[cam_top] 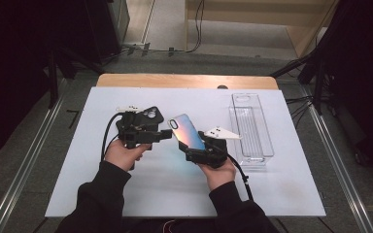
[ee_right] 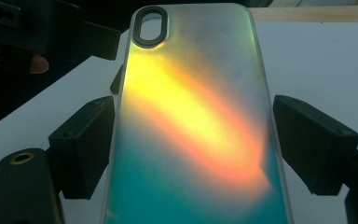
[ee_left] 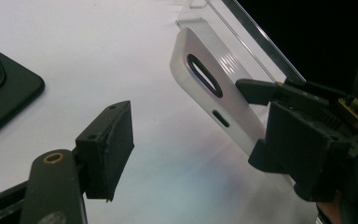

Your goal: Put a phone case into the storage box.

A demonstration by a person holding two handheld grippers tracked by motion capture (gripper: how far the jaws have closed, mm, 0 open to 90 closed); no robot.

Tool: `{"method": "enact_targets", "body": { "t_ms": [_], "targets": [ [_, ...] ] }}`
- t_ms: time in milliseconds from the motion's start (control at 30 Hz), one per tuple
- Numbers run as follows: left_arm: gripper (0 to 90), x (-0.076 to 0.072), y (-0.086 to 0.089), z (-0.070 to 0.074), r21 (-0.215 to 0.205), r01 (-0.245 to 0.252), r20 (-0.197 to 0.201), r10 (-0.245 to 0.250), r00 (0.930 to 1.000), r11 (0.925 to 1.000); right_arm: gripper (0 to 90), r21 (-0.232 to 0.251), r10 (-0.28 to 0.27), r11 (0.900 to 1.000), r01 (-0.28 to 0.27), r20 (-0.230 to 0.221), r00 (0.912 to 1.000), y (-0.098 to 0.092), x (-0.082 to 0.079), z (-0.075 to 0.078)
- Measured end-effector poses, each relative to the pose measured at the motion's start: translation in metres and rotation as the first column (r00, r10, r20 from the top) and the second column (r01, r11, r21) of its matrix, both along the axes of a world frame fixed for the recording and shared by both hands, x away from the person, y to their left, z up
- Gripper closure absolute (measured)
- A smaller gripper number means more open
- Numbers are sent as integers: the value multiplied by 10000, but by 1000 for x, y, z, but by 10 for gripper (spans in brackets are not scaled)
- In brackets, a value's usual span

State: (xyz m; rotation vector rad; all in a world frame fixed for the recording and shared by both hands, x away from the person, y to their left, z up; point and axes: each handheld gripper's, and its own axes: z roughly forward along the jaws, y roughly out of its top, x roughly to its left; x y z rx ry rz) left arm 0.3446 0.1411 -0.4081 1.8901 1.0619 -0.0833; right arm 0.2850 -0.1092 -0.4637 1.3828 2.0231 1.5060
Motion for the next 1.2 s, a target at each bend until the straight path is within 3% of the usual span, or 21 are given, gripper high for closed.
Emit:
{"method": "enact_targets", "body": {
  "t_ms": [367, 567, 700, 767, 833, 967, 1200],
  "targets": [
    [259, 12, -8, -1, -117, -433, -440, 428, 9981, 9990, 149, 738, -339, 9967, 330, 113, 9994, 9, -4, -9],
    [294, 18, -16, -3, -142, -597, -777, 584, 9953, 9981, 149, 886, -358, 9955, 337, 223, 9991, 15, -8, -11],
    [448, 20, -18, -5, -230, -714, -844, 693, 9940, 9972, 149, 1119, -293, 9934, 258, 292, 9991, 18, -11, -13],
    [479, 20, -18, -6, -443, -736, -971, 690, 9929, 9963, 149, 1180, -291, 9927, 252, 311, 9991, 19, -12, -13],
    [628, 20, -18, -6, -627, -704, -1003, 639, 9929, 9955, 149, 1182, -295, 9927, 235, 492, 9984, 20, -15, -13],
    [700, 20, -16, -5, -1246, -863, -1164, 718, 9906, 9885, 149, 1358, -283, 9905, 208, 535, 9982, 20, -15, -15],
    [751, 20, -13, -7, -1871, -850, -1478, 575, 9873, 9787, 148, 1284, -159, 9917, 70, 690, 9975, 22, -13, -17]
  ]
}}
